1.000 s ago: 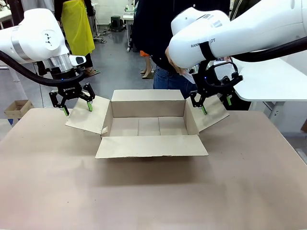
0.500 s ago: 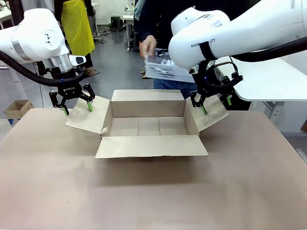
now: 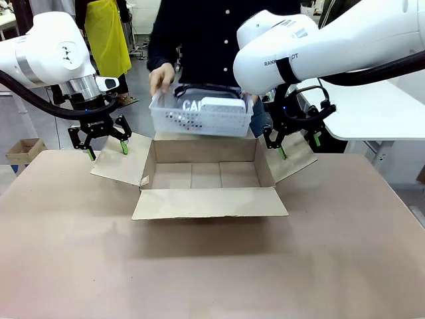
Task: Pack the gift set into the box.
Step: Lift both hands away from the flaps of the Package Box.
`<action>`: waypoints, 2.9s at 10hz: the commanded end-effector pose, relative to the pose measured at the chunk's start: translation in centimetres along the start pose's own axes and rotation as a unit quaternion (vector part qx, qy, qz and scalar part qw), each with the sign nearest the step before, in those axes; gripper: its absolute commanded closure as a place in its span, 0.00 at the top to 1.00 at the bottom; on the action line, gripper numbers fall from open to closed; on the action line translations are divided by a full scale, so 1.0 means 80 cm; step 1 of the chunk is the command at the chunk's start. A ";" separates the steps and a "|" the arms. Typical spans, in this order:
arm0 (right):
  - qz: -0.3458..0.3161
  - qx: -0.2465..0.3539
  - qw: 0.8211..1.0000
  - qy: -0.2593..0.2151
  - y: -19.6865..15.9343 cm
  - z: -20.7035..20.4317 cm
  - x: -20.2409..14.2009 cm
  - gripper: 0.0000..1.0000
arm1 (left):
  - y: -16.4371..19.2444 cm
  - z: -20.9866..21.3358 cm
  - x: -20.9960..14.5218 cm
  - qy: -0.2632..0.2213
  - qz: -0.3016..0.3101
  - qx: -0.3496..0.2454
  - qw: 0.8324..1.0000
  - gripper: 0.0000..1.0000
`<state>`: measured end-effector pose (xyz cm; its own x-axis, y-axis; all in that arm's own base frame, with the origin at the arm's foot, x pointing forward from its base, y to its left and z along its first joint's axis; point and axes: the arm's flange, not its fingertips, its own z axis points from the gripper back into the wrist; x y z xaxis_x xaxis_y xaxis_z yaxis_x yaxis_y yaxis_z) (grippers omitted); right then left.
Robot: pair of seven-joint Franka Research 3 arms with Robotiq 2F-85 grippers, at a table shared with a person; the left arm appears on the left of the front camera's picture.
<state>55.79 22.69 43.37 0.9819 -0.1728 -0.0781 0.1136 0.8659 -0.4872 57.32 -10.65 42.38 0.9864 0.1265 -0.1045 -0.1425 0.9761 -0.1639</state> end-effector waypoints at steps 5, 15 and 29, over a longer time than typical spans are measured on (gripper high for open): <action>-0.001 -0.002 1.000 0.000 -0.002 0.003 0.002 1.00 | 0.001 0.003 -0.002 -0.003 0.006 0.006 1.000 1.00; 0.009 0.065 0.998 -0.014 -0.068 0.034 -0.025 1.00 | 0.016 0.045 -0.033 -0.021 0.008 -0.021 1.000 1.00; -0.030 0.648 0.760 0.034 -0.459 -0.192 -0.124 1.00 | 0.383 0.058 -0.188 -0.058 0.002 -0.538 0.841 1.00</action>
<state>39.47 -14.92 47.38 0.9521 -0.2483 -0.1785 0.2885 0.5358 0.7935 38.88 18.71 42.42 0.9714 0.2333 -0.0438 -0.0932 0.2050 -0.9743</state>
